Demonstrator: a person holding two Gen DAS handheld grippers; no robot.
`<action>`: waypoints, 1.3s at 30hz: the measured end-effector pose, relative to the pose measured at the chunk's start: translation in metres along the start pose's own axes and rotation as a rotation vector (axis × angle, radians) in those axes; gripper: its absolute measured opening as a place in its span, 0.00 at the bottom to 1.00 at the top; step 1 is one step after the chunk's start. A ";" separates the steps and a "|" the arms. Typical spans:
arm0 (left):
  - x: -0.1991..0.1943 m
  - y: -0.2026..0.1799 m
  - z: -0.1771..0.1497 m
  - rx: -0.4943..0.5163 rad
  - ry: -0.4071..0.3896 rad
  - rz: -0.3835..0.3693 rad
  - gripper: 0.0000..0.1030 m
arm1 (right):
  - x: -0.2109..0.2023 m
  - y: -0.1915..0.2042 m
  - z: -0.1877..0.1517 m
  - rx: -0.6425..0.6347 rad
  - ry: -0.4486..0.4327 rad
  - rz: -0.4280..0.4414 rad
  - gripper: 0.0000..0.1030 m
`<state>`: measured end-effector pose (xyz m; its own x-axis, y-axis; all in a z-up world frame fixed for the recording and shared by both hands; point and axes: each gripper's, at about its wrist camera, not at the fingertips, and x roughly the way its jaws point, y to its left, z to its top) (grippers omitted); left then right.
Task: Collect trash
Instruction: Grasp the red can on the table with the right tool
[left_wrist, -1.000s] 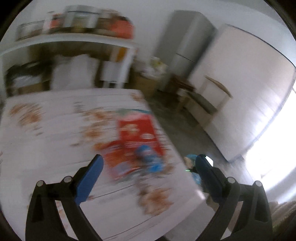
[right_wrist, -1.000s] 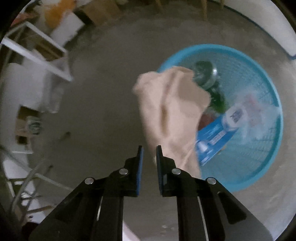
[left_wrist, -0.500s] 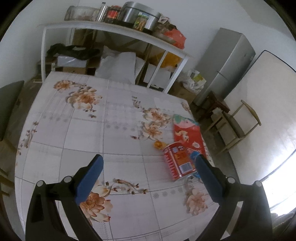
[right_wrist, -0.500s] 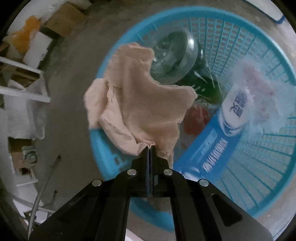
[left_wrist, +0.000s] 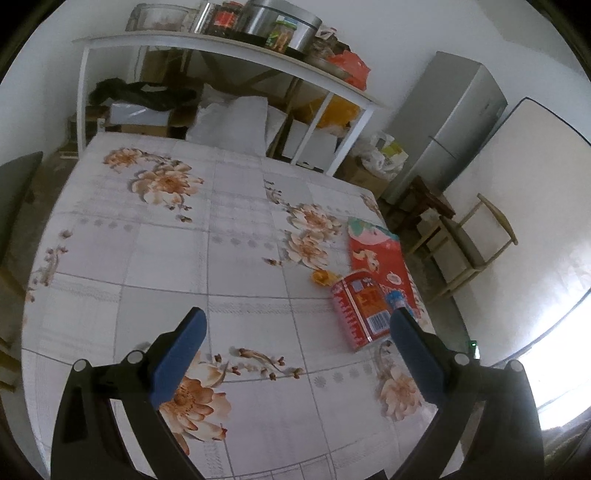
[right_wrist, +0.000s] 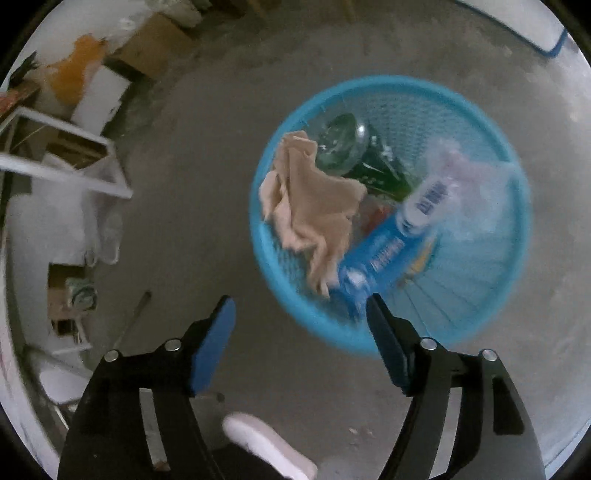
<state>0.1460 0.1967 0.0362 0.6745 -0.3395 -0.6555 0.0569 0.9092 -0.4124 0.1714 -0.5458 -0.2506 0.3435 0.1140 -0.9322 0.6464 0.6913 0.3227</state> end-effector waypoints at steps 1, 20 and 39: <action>0.000 0.000 -0.002 0.002 0.004 -0.007 0.94 | -0.014 -0.002 -0.008 -0.009 -0.009 0.002 0.69; 0.015 -0.009 -0.063 0.108 0.034 0.097 0.94 | -0.180 0.418 -0.237 -0.963 -0.062 0.482 0.77; 0.006 -0.006 -0.089 0.100 0.039 -0.036 0.95 | -0.088 0.484 -0.293 -1.076 0.062 0.184 0.61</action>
<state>0.0842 0.1682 -0.0212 0.6419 -0.3796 -0.6662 0.1547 0.9151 -0.3724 0.2541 -0.0124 -0.0602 0.3192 0.2944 -0.9008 -0.3552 0.9184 0.1743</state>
